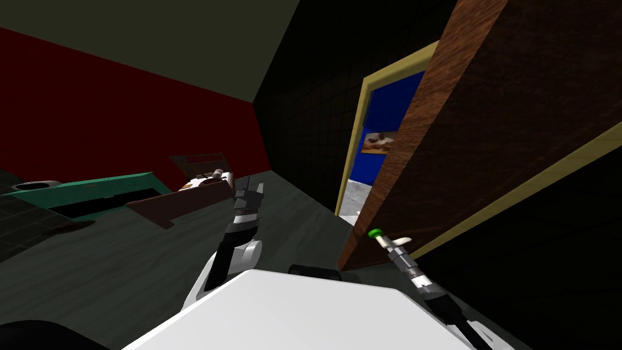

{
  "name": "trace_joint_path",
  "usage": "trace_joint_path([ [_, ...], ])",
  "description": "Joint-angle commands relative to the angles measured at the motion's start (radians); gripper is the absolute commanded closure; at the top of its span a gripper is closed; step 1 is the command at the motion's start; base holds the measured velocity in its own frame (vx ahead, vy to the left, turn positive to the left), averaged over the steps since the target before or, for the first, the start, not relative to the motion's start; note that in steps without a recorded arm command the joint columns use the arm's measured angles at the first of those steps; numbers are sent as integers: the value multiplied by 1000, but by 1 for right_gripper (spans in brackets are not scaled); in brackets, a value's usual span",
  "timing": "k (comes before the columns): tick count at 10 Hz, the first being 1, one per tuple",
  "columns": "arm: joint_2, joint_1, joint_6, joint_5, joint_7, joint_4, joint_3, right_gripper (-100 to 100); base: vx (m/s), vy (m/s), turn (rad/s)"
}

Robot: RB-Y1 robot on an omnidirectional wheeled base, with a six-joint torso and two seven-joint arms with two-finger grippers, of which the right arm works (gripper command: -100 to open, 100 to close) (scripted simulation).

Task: Pull the door open

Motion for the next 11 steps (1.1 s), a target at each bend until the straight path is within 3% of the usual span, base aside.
trace_joint_path([
  [1, -7, -2, -7, -3, 0, 8, -2, 100, -190, -99, 136],
  [3, 2, -11, -19, 1, -1, 28, 5, 100, -138, -65, 88],
  [5, 22, -39, 9, 10, 8, 34, -1, 100, -155, -79, 116],
  [8, 28, -49, 20, 12, 12, 35, -4, 100, -101, -37, 34],
  [11, 52, -88, 62, 23, 26, 38, -14, 100, -144, -59, 94],
])
